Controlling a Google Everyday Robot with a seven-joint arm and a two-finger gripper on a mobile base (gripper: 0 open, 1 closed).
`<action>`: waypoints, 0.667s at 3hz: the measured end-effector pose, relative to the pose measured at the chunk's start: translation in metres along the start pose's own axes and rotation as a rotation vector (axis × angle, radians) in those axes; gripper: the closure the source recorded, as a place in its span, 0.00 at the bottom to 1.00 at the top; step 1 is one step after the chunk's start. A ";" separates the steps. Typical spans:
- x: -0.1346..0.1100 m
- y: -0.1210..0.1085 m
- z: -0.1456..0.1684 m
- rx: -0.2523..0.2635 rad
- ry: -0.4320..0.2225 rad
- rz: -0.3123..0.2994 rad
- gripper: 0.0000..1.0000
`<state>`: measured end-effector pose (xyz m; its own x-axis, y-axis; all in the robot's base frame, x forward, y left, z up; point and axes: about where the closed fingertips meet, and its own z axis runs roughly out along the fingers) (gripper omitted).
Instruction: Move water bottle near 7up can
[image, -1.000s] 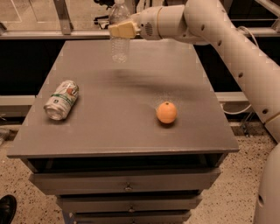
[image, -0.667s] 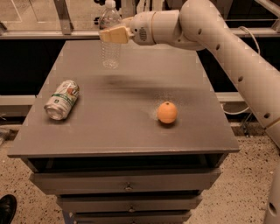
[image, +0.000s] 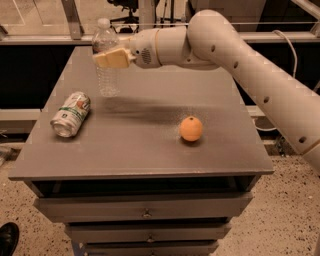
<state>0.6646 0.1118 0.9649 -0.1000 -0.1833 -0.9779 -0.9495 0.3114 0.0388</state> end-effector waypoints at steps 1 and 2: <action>0.015 0.017 0.014 -0.037 0.023 0.010 1.00; 0.023 0.026 0.021 -0.058 0.033 0.018 1.00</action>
Offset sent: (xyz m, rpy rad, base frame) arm -0.0268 0.0257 -0.0366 -0.0257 0.0548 0.0672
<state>0.6441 0.1347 0.9388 -0.1265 -0.2094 -0.9696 -0.9630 0.2603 0.0694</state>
